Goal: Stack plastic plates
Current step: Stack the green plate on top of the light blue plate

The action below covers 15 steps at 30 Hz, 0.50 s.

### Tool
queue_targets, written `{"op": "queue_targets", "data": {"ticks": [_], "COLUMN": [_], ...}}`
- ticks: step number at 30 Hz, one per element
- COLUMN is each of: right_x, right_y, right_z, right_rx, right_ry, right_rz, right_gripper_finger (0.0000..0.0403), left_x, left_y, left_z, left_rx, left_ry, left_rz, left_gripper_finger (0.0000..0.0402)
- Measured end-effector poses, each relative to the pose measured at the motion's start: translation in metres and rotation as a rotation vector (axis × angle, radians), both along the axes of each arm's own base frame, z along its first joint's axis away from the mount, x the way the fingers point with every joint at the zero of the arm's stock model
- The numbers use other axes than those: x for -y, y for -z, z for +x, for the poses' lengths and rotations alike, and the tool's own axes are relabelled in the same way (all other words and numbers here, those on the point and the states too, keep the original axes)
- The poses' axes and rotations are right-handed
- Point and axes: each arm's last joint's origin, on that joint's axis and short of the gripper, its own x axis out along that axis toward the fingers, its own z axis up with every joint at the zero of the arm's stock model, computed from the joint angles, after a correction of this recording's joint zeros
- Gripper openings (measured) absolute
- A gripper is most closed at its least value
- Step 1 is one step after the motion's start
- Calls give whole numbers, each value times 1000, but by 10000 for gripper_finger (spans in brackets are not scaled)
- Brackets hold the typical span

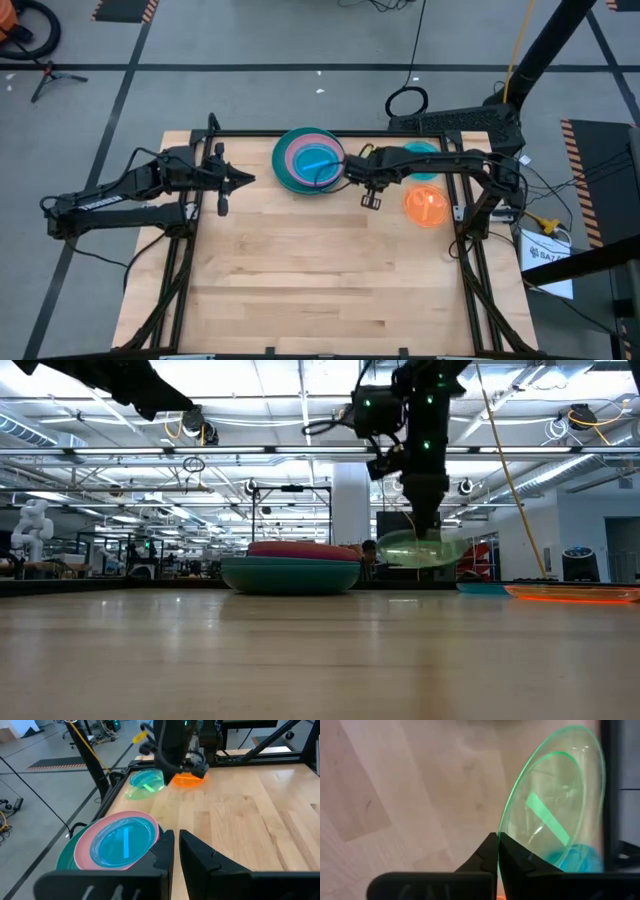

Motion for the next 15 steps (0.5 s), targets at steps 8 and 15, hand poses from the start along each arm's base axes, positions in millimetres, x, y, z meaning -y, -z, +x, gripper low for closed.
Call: {"op": "queue_targets", "data": {"ticks": [8,15], "right_x": [5,-4], "right_y": [-37,-45], "right_z": [15,35], "right_rx": [100,246], "right_ry": [-32,-162], "right_rz": [-77,-130], "right_gripper_finger": [1,0], "left_x": [0,0], "left_y": [0,-2], "left_z": [0,1], "left_rx": [1,20], "left_ry": [1,3], "left_rz": [2,16], "left_gripper_finger": [35,35]}}
